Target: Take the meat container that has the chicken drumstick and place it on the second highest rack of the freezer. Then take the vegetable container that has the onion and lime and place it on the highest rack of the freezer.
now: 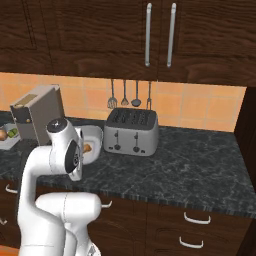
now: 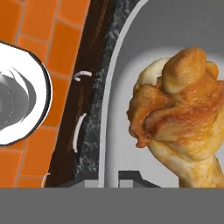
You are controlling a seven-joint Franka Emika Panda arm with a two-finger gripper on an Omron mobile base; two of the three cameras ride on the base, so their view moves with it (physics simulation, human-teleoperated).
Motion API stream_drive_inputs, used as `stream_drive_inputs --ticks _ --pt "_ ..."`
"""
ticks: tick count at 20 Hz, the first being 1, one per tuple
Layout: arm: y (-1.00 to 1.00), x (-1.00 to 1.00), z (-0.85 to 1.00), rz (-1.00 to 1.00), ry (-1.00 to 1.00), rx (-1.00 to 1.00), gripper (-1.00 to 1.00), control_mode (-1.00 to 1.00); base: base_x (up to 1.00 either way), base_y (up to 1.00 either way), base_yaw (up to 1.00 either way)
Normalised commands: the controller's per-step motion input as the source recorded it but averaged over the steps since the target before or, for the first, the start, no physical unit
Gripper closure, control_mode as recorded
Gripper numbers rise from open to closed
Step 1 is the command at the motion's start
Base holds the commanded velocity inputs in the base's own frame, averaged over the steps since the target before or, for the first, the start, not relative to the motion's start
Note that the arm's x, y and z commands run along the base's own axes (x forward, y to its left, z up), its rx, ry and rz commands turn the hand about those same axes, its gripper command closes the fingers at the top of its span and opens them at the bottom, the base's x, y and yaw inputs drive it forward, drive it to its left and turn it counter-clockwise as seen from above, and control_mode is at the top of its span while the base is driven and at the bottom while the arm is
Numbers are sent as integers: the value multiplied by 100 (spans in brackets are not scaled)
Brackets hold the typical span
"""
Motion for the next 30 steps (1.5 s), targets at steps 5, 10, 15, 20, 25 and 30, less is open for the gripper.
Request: stream_drive_inputs --ticks 5,10,15,20,25,30 --pt "-33 -1 64 0 -6 1 100 -100 0 0 0" --pt "0 -15 5 0 0 0 100 100 -46 10 -1" --pt "0 0 0 0 0 0 100 100 -95 34 -7" --pt "0 0 0 0 0 0 100 100 -60 4 -26" --pt "0 0 0 0 0 0 100 100 -47 -44 -40" --pt "0 0 0 0 0 0 100 100 -5 -44 -61"
